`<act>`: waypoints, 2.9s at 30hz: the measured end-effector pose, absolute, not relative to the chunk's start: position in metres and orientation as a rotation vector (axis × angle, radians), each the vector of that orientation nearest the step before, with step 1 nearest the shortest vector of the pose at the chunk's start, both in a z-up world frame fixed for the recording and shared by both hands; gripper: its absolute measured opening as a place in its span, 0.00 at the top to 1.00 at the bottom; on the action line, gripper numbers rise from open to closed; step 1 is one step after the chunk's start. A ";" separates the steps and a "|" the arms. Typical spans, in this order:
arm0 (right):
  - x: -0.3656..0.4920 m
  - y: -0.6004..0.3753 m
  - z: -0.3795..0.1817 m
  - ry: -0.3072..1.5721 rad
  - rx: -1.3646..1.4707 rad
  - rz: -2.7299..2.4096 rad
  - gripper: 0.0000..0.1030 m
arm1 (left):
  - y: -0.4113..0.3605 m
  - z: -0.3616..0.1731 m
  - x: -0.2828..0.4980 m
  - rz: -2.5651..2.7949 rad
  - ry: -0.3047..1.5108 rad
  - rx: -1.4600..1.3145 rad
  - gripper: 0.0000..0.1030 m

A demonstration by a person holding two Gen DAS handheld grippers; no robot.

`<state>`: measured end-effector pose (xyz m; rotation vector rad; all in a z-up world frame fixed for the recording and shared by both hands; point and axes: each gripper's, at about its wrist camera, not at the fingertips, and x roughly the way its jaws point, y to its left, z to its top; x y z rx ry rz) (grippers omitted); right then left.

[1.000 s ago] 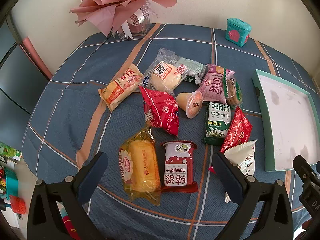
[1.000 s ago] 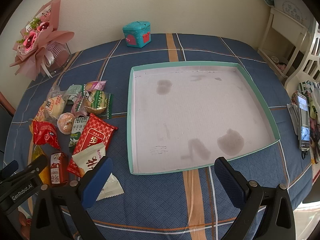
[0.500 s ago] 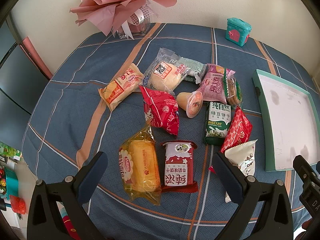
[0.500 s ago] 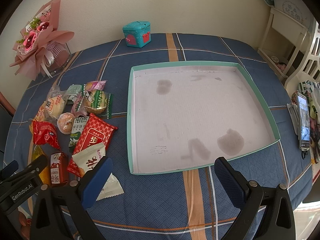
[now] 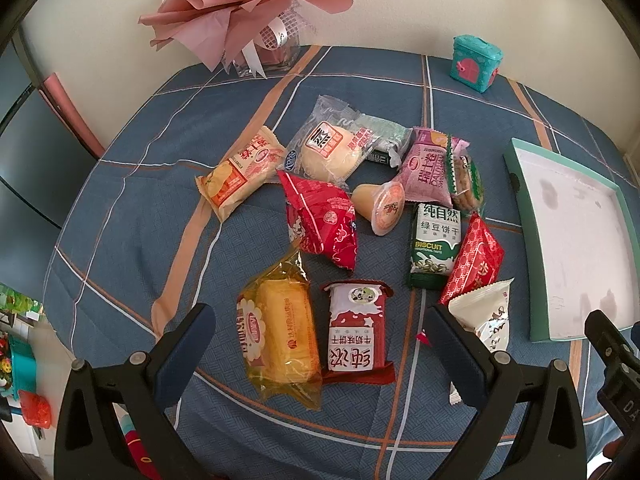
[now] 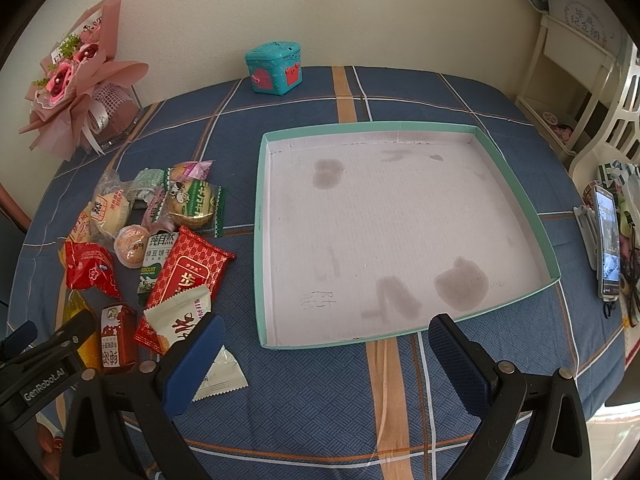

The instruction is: Organize snacks

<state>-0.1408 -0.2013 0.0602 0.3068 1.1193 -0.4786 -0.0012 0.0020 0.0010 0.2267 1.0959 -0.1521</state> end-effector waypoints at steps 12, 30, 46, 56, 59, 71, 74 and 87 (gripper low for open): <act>-0.130 -0.181 0.062 1.124 0.246 -0.386 0.00 | 0.013 0.006 0.006 -0.158 1.103 0.144 0.00; -0.096 -0.124 0.013 1.294 0.304 -0.086 0.16 | 0.048 -0.032 0.033 -0.184 1.249 -0.074 0.00; -0.076 -0.124 -0.026 1.349 0.327 -0.104 0.44 | 0.012 -0.031 0.026 -0.231 1.269 0.085 0.19; -0.086 -0.126 -0.024 1.362 0.326 -0.109 0.44 | 0.010 -0.016 0.018 -0.312 1.217 0.069 0.26; -0.088 -0.126 -0.026 1.362 0.329 -0.112 0.44 | 0.004 -0.026 0.021 -0.312 1.264 0.081 0.33; -0.093 -0.130 -0.017 1.361 0.332 -0.123 0.47 | 0.020 -0.054 0.019 -0.295 1.399 0.051 0.54; -0.094 -0.129 -0.016 1.359 0.336 -0.125 0.48 | 0.019 -0.057 0.015 -0.300 1.416 0.068 0.59; -0.100 -0.129 0.018 1.262 0.369 -0.109 0.49 | 0.042 -0.014 0.003 -0.328 1.325 0.004 0.60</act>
